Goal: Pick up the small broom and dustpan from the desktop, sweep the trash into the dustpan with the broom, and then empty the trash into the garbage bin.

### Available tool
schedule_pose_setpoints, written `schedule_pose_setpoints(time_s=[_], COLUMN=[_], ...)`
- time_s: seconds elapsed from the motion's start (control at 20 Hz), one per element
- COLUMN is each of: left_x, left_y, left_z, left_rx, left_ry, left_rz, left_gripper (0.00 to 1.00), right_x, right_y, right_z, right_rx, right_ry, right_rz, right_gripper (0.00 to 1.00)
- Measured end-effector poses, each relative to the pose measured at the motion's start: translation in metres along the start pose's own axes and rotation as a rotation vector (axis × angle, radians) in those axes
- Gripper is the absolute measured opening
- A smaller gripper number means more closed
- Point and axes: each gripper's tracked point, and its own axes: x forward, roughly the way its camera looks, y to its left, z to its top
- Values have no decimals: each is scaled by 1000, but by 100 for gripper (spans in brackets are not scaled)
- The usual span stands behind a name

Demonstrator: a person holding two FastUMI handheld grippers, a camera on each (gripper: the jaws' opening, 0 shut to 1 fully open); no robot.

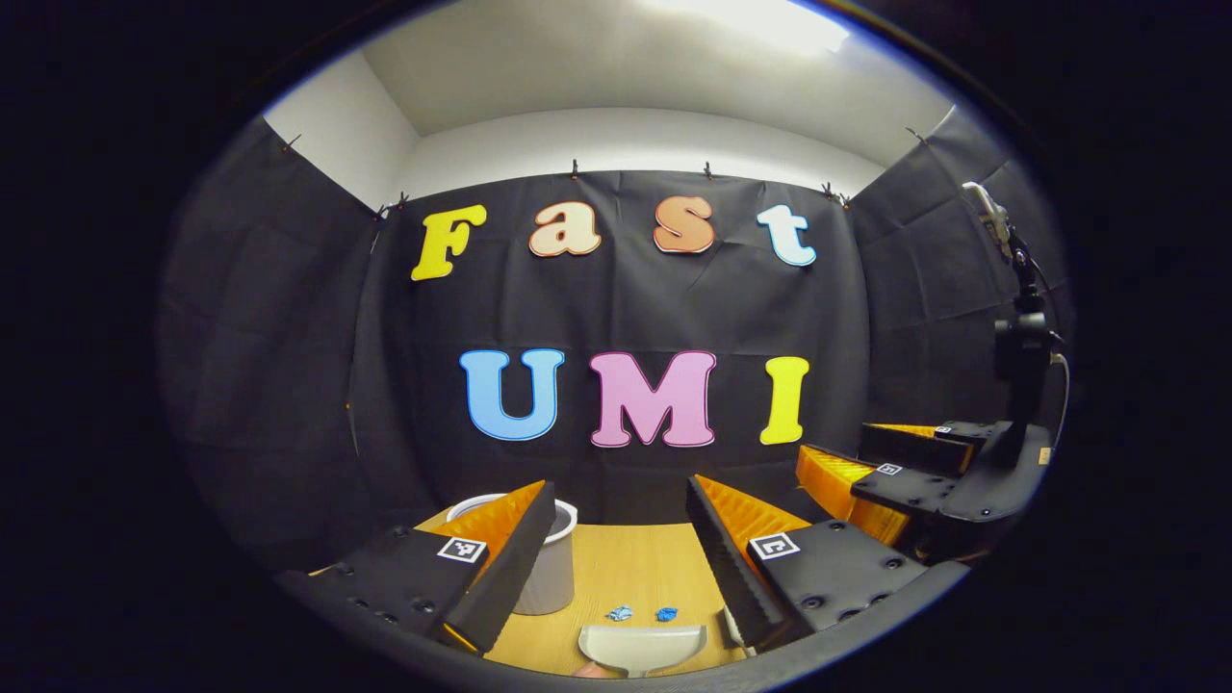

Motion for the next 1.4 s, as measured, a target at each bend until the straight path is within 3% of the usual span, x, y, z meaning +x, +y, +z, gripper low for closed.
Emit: schedule_pose_setpoints(time_s=[0.15, 0.3, 0.35, 0.4, 0.6, 0.95, 1.1, 1.15, 1.25, 1.4], left_x=[-1, 6, 6, 6, -2, -11, -16, -17, -21, -20], left_y=[3, 0, 7, 13, 22, 17, -3, -9, -11, -11], left_z=[0, -17, -28, -32, -26, -7, 1, -3, -1, 11], left_rx=[-8, -34, -53, -83, -178, -53, -61, -65, -59, -53], left_ry=[1, 27, 51, 55, 49, 4, -35, -21, -26, -45], left_rz=[5, -25, -7, 10, 59, 124, 108, 96, 102, 95], left_gripper=[82, 82, 81, 82, 82, 81, 80, 80, 80, 81], right_x=[1, 1, 0, -2, -14, -27, -32, -33, -37, -37], right_y=[3, 2, 6, 10, 16, -6, -19, -22, -19, -20], right_z=[1, -5, -11, -15, -11, -4, -10, -16, -21, -15], right_rx=[-7, -9, -8, -8, -4, 6, 18, 17, 18, -7], right_ry=[-3, -3, 9, 18, -9, -10, -20, -6, 10, 7], right_rz=[5, -4, 1, 8, 35, 63, 56, 50, 59, 59], right_gripper=[92, 95, 92, 95, 92, 92, 95, 92, 95, 92])
